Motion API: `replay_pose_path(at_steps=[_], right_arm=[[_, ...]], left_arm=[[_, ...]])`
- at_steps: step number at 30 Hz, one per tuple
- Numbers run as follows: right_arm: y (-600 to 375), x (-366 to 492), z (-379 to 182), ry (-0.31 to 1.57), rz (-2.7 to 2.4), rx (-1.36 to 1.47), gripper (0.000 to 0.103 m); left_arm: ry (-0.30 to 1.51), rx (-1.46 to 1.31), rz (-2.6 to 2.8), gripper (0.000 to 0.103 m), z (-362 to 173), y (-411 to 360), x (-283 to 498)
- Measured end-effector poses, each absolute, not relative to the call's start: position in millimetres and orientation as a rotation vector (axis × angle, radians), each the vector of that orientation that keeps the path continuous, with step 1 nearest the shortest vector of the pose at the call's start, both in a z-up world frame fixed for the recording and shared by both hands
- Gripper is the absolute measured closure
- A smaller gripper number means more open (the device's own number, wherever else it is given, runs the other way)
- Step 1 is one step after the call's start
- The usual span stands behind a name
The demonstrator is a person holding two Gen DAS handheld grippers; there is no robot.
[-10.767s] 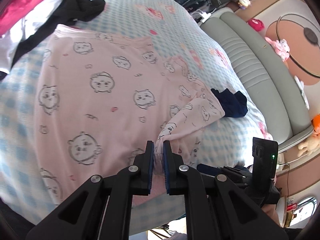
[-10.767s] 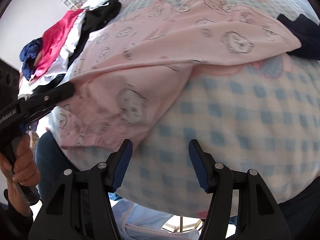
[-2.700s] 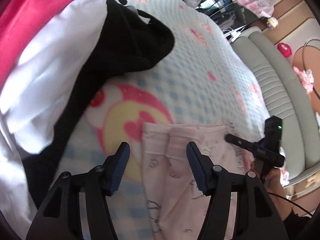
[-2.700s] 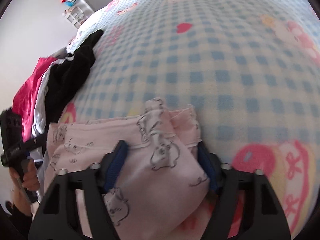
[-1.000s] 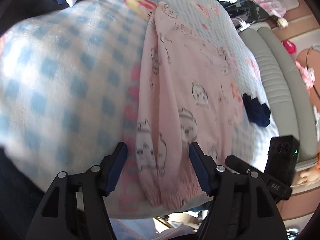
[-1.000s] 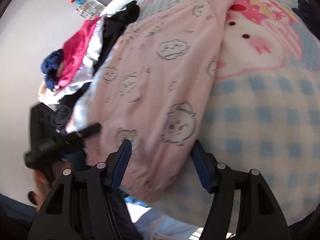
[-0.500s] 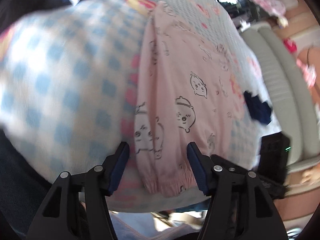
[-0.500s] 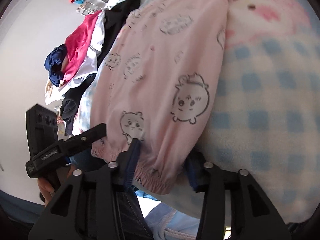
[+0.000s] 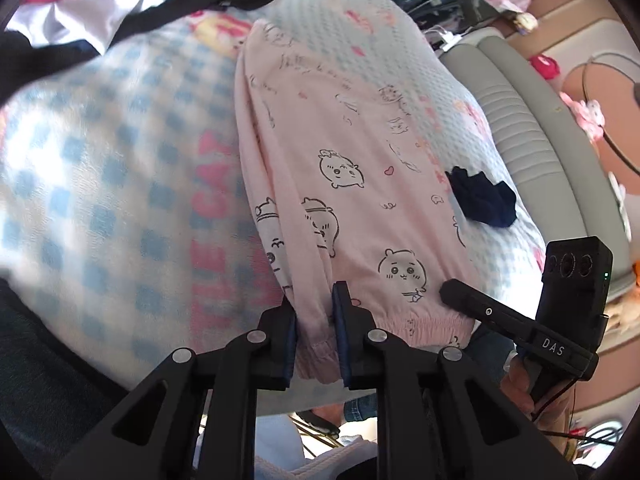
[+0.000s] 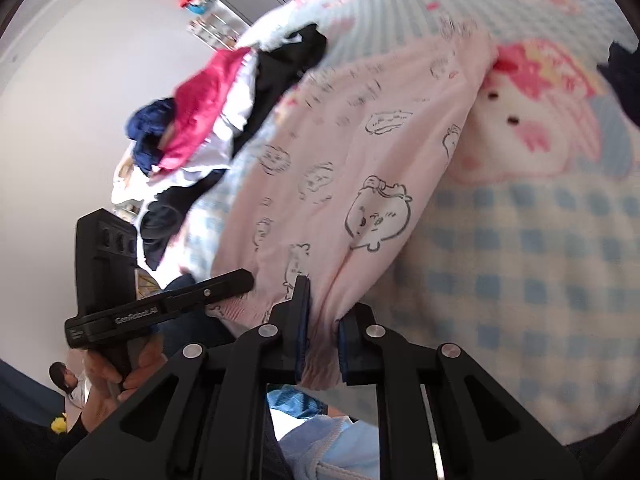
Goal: Fold clothes
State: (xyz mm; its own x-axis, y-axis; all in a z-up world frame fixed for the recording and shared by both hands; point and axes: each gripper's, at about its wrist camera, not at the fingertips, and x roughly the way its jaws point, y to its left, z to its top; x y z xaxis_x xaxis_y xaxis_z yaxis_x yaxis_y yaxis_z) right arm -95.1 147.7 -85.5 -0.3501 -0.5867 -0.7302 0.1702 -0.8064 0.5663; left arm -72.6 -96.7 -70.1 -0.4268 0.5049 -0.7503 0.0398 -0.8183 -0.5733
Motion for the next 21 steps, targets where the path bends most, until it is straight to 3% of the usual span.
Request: replay_pose_path(at_steps=[3, 6, 11, 13, 19, 21], right_arm=[[150.4, -87.4, -73.6, -0.544, -2.2, 1.39, 0.092], [150.4, -84.2, -99.3, -0.522, -2.173, 1.477, 0.092], [156.4, -83.5, -120.5, -0.524, -2.142, 1.567, 0.083], [162.2, -86.2, -114.5, -0.508, -2.148, 1.567, 0.071], [187.8, -88.7, -99.7, -0.516, -2.235, 1.536, 0.071], [194.7, -96.1, -102.7, -0.585, -2.231, 1.544, 0.071]], left_arm=[[-0.745, -1.507, 2.31, 0.086, -72.5, -97.0, -66.6], [-0.703, -1.619, 2.317, 0.086, -90.2, -98.9, -63.4], [-0.851, -1.607, 2.318, 0.076, -93.9, -122.6, -51.7], [-0.857, -1.565, 2.373, 0.076, -86.3, -133.8, -48.2], [-0.826, -1.52, 2.342, 0.076, -82.6, -125.1, -60.3], [-0.774, -1.536, 2.326, 0.068, -85.9, -113.2, -69.4]])
